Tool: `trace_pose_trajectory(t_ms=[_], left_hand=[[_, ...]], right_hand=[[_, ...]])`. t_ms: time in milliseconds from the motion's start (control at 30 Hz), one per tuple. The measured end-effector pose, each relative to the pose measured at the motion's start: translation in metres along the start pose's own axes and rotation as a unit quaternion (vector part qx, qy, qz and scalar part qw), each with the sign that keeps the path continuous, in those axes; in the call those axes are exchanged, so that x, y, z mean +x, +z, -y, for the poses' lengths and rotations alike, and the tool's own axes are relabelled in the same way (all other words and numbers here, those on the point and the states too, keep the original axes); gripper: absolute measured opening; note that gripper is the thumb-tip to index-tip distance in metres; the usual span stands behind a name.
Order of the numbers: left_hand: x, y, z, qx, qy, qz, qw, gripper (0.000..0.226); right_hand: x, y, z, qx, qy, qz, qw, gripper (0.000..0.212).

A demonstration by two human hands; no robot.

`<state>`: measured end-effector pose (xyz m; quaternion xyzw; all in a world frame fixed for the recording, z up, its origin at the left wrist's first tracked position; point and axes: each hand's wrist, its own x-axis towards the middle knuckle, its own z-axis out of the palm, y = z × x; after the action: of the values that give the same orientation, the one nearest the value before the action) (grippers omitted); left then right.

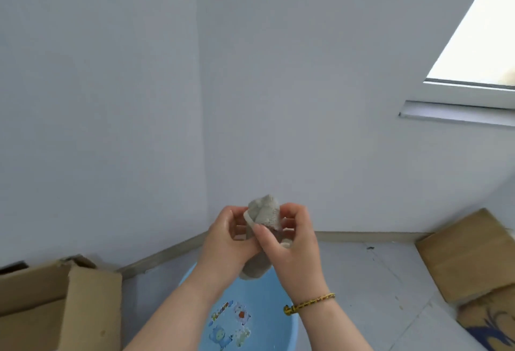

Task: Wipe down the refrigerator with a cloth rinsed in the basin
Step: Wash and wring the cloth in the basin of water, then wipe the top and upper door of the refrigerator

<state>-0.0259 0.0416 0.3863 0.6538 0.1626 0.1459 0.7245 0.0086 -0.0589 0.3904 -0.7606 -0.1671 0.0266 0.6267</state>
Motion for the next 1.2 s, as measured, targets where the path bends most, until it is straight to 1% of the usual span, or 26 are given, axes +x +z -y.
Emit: trace_pose_trajectory(t_ms=[33, 100, 167, 200, 300, 333, 400, 533, 600, 633, 700, 767, 833, 967, 1033, 1133, 1167, 1200], left_hand=[[-0.006, 0.004, -0.025, 0.022, 0.011, 0.024, 0.999, 0.034], [-0.016, 0.011, -0.070, 0.051, 0.026, 0.069, 0.996, 0.040], [-0.026, 0.021, -0.109, 0.045, 0.028, 0.134, 0.990, 0.047], [-0.033, 0.027, -0.124, 0.037, 0.031, 0.174, 0.984, 0.048], [-0.058, 0.048, -0.156, -0.024, 0.037, 0.268, 0.962, 0.032], [-0.065, 0.056, -0.161, -0.032, 0.042, 0.285, 0.957, 0.028], [-0.086, 0.075, -0.170, -0.006, 0.061, 0.290, 0.955, 0.023], [-0.132, 0.119, -0.183, 0.105, 0.134, 0.212, 0.962, 0.023], [-0.161, 0.140, -0.188, 0.089, 0.150, 0.207, 0.963, 0.025], [-0.178, 0.153, -0.191, 0.069, 0.147, 0.220, 0.962, 0.024], [-0.214, 0.183, -0.193, 0.010, 0.111, 0.263, 0.958, 0.020], [-0.244, 0.208, -0.195, -0.067, 0.037, 0.310, 0.948, 0.018], [-0.286, 0.242, -0.195, -0.099, -0.018, 0.353, 0.930, 0.018], [-0.369, 0.302, -0.194, -0.079, -0.026, 0.422, 0.903, 0.017], [-0.413, 0.327, -0.195, -0.070, -0.052, 0.467, 0.880, 0.014], [-0.462, 0.358, -0.198, -0.058, -0.103, 0.553, 0.825, 0.013], [-0.474, 0.365, -0.199, -0.054, -0.114, 0.565, 0.816, 0.013], [-0.486, 0.375, -0.197, -0.046, -0.113, 0.563, 0.817, 0.013]], right_hand=[[-0.003, -0.008, 0.024, 0.000, -0.005, -0.017, 1.000, 0.033], [-0.010, -0.027, 0.068, 0.000, -0.017, -0.044, 0.999, 0.026], [-0.020, -0.053, 0.107, 0.017, -0.022, -0.078, 0.997, 0.017], [-0.027, -0.066, 0.122, 0.017, -0.026, -0.098, 0.995, 0.019], [-0.051, -0.103, 0.156, 0.003, -0.041, -0.137, 0.990, 0.019], [-0.059, -0.112, 0.163, 0.013, -0.038, -0.150, 0.988, 0.018], [-0.078, -0.130, 0.175, 0.023, -0.038, -0.183, 0.982, 0.019], [-0.121, -0.167, 0.189, -0.005, -0.048, -0.238, 0.970, 0.019], [-0.147, -0.189, 0.193, -0.021, -0.048, -0.261, 0.964, 0.019], [-0.165, -0.204, 0.196, -0.029, -0.049, -0.280, 0.958, 0.020], [-0.206, -0.240, 0.201, -0.035, -0.043, -0.326, 0.944, 0.023], [-0.246, -0.275, 0.206, -0.022, -0.023, -0.372, 0.928, 0.024], [-0.299, -0.318, 0.212, -0.009, -0.015, -0.422, 0.907, 0.022], [-0.398, -0.386, 0.221, -0.006, 0.001, -0.487, 0.873, 0.018], [-0.446, -0.415, 0.228, 0.014, 0.002, -0.524, 0.852, 0.019], [-0.502, -0.445, 0.241, 0.073, 0.008, -0.551, 0.831, 0.027], [-0.514, -0.450, 0.243, 0.091, 0.013, -0.550, 0.830, 0.029], [-0.526, -0.457, 0.245, 0.101, 0.024, -0.550, 0.829, 0.031]])
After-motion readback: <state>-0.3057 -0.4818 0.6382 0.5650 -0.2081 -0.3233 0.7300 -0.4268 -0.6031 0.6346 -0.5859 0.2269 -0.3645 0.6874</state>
